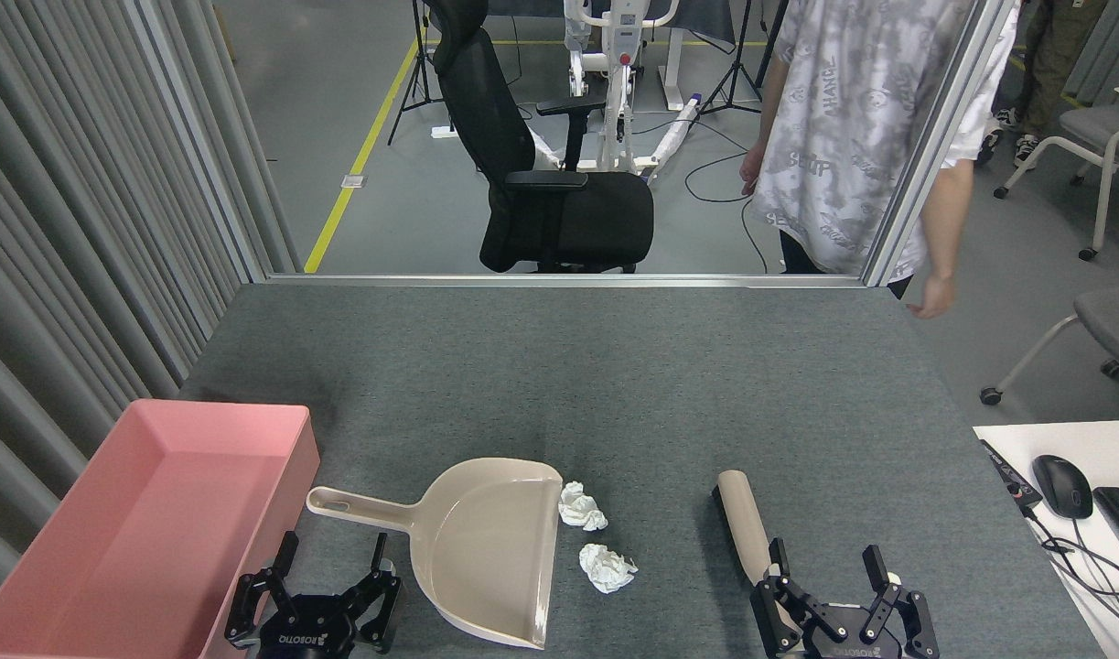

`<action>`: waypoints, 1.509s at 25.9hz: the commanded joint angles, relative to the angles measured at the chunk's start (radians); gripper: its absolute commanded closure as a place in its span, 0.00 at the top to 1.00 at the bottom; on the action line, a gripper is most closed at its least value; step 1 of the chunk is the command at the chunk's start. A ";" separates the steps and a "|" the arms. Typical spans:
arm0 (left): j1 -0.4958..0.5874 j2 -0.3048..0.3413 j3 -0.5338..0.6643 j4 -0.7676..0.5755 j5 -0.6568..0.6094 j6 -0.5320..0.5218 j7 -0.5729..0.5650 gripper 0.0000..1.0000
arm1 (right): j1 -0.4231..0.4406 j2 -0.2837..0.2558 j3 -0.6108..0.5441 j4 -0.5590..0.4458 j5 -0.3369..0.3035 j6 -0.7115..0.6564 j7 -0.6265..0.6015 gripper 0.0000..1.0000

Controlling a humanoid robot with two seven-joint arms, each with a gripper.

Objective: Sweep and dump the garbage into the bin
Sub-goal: 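Move the left gripper toward the beige dustpan handle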

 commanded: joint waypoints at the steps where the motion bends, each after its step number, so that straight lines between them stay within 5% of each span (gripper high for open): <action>1: -0.001 -0.001 -0.001 0.000 -0.001 -0.005 0.002 0.99 | 0.000 0.000 -0.001 0.000 -0.001 -0.008 0.003 0.99; 9: -0.007 -0.004 0.002 0.000 0.042 -0.007 0.012 0.99 | 0.022 -0.017 -0.013 -0.002 -0.053 -0.049 0.020 0.99; 13: -0.007 -0.002 0.013 -0.006 0.314 -0.030 -0.032 0.99 | 0.042 -0.029 -0.014 -0.002 -0.056 -0.044 0.022 0.99; 18: -0.007 -0.002 0.024 -0.012 0.463 -0.047 -0.080 0.99 | 0.052 -0.034 -0.014 -0.002 -0.056 -0.038 0.012 0.98; 22: -0.024 -0.010 0.057 -0.001 0.854 -0.042 -0.093 0.99 | 0.062 -0.035 -0.011 -0.002 -0.058 -0.037 0.011 0.98; 25: -0.042 -0.011 0.064 0.055 1.021 -0.042 -0.124 0.99 | 0.062 -0.035 -0.014 -0.002 -0.058 -0.038 0.011 0.98; 31: -0.054 -0.016 0.068 0.126 1.168 -0.087 -0.124 0.99 | 0.072 -0.040 -0.013 -0.002 -0.058 -0.038 0.012 0.98; 39: -0.123 -0.033 0.088 0.273 1.184 -0.214 -0.119 0.99 | 0.083 -0.043 -0.007 0.008 -0.061 -0.031 0.011 0.98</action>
